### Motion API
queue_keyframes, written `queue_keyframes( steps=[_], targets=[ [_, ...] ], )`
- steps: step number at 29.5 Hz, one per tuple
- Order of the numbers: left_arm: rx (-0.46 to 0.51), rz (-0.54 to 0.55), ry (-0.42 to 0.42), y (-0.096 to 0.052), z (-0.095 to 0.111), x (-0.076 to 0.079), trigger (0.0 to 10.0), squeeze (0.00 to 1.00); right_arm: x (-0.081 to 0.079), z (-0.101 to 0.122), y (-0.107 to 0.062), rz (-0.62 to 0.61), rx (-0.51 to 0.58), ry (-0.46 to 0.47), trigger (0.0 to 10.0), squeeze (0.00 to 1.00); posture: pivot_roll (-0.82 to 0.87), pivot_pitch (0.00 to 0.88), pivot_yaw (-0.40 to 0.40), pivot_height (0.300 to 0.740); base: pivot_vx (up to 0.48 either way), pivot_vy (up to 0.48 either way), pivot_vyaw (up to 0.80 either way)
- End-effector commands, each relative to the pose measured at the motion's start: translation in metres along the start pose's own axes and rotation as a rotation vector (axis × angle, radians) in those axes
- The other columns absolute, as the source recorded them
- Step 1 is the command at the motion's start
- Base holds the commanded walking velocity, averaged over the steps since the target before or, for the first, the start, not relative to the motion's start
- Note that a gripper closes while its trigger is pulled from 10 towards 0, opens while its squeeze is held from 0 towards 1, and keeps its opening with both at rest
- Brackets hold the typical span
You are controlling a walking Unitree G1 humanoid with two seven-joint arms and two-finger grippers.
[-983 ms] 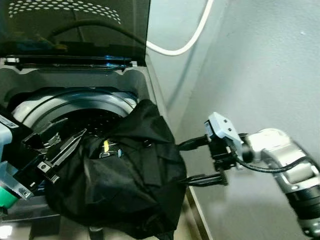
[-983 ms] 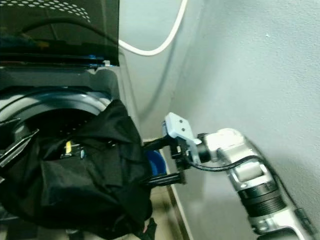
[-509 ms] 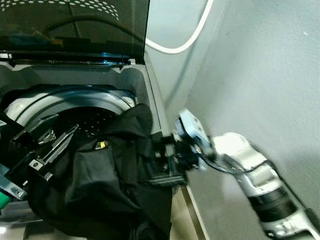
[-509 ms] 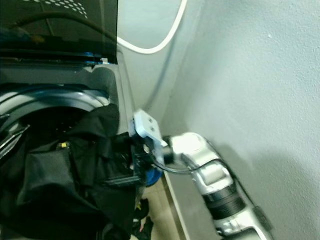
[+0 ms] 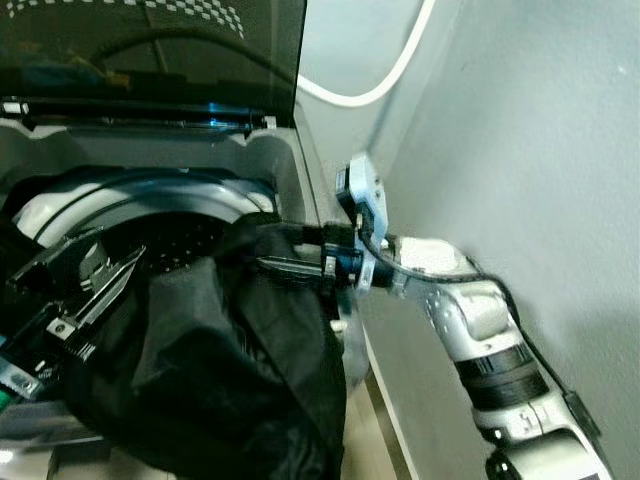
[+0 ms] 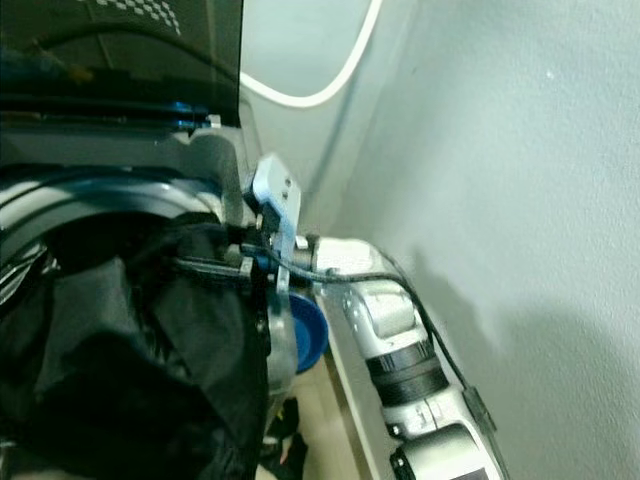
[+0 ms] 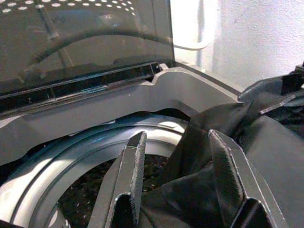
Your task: Clothes washing
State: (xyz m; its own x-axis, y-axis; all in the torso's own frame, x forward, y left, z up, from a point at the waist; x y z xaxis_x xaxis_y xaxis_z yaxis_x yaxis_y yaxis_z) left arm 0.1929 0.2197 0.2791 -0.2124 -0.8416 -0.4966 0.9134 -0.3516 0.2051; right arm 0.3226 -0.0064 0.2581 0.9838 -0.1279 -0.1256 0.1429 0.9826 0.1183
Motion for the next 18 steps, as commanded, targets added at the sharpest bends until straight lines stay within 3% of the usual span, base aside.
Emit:
queue_keyframes(
  steps=[1,4,5,6,8,9,10,12,13,14,16,18],
  targets=[
    [0.021,-0.019,0.012,0.000,0.005,0.004,10.0,0.00,0.007,0.009,0.003,-0.028,0.035,-0.007,0.0,0.00,0.21,0.068,-0.127,0.740,0.000,0.000,0.00],
    [0.021,-0.024,0.010,0.001,0.005,0.005,10.0,0.00,0.011,0.015,0.009,-0.044,0.052,-0.017,0.0,0.00,0.21,0.068,-0.127,0.740,0.000,0.000,0.00],
    [0.021,-0.027,0.009,0.002,0.004,0.005,10.0,0.00,0.019,0.031,0.019,-0.086,0.103,-0.039,0.0,0.00,0.21,0.066,-0.121,0.740,0.000,0.000,0.00],
    [0.021,-0.027,0.009,0.002,0.004,0.005,10.0,0.00,0.019,0.031,0.019,-0.086,0.103,-0.039,0.0,0.00,0.21,0.066,-0.121,0.740,0.000,0.000,0.00],
    [0.022,-0.029,0.010,0.002,0.004,0.005,10.0,0.00,0.030,0.070,0.036,-0.166,0.239,-0.053,0.0,0.00,0.21,0.066,-0.121,0.740,0.000,0.000,0.00],
    [0.022,-0.029,0.010,0.002,0.004,0.005,10.0,0.00,0.030,0.070,0.036,-0.166,0.239,-0.053,0.0,0.00,0.21,0.066,-0.121,0.740,0.000,0.000,0.00],
    [0.023,-0.030,0.010,0.003,0.004,0.005,10.0,0.00,0.030,0.086,0.042,-0.170,0.289,-0.051,0.0,0.00,0.21,0.066,-0.121,0.740,0.000,0.000,0.00],
    [0.023,-0.030,0.010,0.003,0.004,0.005,10.0,0.00,0.030,0.086,0.042,-0.170,0.289,-0.051,0.0,0.00,0.21,0.066,-0.121,0.740,0.000,0.000,0.00],
    [0.022,-0.032,0.010,0.003,0.004,0.004,10.0,0.00,0.022,0.111,0.050,-0.134,0.344,-0.071,0.0,0.00,0.21,0.064,-0.110,0.740,0.000,0.000,0.00],
    [0.022,-0.032,0.010,0.003,0.004,0.004,10.0,0.00,0.022,0.111,0.050,-0.134,0.344,-0.071,0.0,0.00,0.21,0.064,-0.110,0.740,0.000,0.000,0.00],
    [0.022,-0.032,0.015,0.004,0.004,0.003,10.0,0.00,0.008,0.190,0.054,-0.142,0.603,-0.067,0.0,0.00,0.21,0.064,-0.110,0.740,0.000,0.000,0.00],
    [0.022,-0.032,0.015,0.004,0.004,0.003,10.0,0.00,0.008,0.190,0.054,-0.142,0.603,-0.067,0.0,0.00,0.21,0.064,-0.110,0.740,0.000,0.000,0.00]
  ],
)
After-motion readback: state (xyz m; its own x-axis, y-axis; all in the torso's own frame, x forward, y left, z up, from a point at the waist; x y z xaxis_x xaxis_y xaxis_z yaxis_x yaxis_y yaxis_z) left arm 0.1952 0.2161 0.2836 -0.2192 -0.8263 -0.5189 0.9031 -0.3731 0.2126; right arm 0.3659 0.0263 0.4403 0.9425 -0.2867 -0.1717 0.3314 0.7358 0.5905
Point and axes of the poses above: a point about 5 cm out from each wrist's last joint towards the gripper, its own y axis pointing out of the wrist towards the gripper, its own z axis along the axis of the wrist's last joint, x = y × z, the point moved 3 cm from there along y, pointing out of the wrist towards the gripper, and after that the axes turned 14 degrees about y, right-handed, at the moved point
